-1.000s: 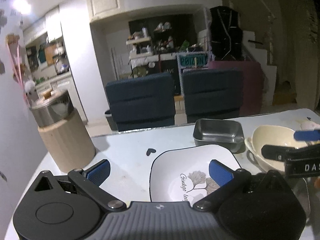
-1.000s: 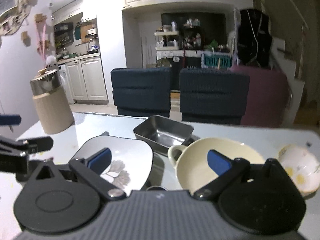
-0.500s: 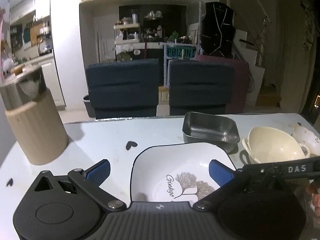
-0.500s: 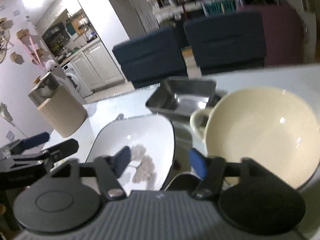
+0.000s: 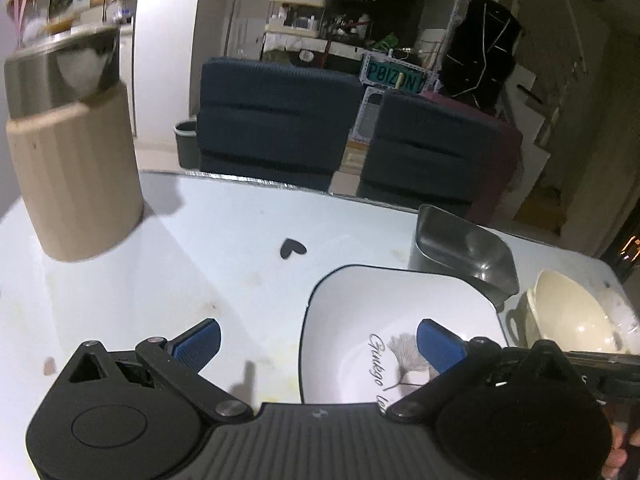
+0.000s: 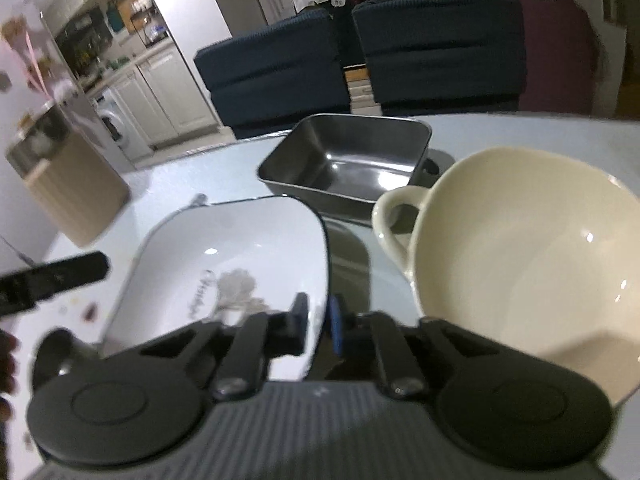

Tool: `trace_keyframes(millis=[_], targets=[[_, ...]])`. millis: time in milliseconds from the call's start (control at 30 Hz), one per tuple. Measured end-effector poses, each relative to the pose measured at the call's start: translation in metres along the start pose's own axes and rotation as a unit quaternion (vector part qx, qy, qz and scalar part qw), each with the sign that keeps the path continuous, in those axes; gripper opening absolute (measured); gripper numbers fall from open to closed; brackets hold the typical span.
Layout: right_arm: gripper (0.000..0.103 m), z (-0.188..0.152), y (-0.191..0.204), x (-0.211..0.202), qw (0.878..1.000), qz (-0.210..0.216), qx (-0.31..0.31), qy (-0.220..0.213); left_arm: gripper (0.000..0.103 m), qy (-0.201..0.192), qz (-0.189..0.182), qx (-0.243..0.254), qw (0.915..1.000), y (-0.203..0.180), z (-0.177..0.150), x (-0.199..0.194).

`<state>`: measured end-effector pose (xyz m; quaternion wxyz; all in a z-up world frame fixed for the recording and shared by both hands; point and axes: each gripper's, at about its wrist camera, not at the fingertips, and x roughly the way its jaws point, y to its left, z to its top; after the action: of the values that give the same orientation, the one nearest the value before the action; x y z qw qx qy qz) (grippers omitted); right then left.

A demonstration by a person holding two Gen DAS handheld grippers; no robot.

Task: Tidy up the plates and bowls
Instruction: 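Close the left tool on the plate rim while the right tool closes on it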

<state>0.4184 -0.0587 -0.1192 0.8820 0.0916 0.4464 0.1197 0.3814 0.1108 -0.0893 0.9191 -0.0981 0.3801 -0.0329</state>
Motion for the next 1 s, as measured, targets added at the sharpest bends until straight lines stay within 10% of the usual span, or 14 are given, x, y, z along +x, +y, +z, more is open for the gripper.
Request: trace_keyframes(millis=[233,1000], targets=[[0.008,0.005,0.002,0.010,1.000,0.022,-0.002,-0.002,0.064,0.032,-0.008,-0.001,0.9995,0.008,0.000,0.012],[0.013,0.004,-0.011,0.033,0.997,0.058,0.037,0.020,0.011,0.074,0.008,0.004,0.9972,0.018,-0.006,0.037]])
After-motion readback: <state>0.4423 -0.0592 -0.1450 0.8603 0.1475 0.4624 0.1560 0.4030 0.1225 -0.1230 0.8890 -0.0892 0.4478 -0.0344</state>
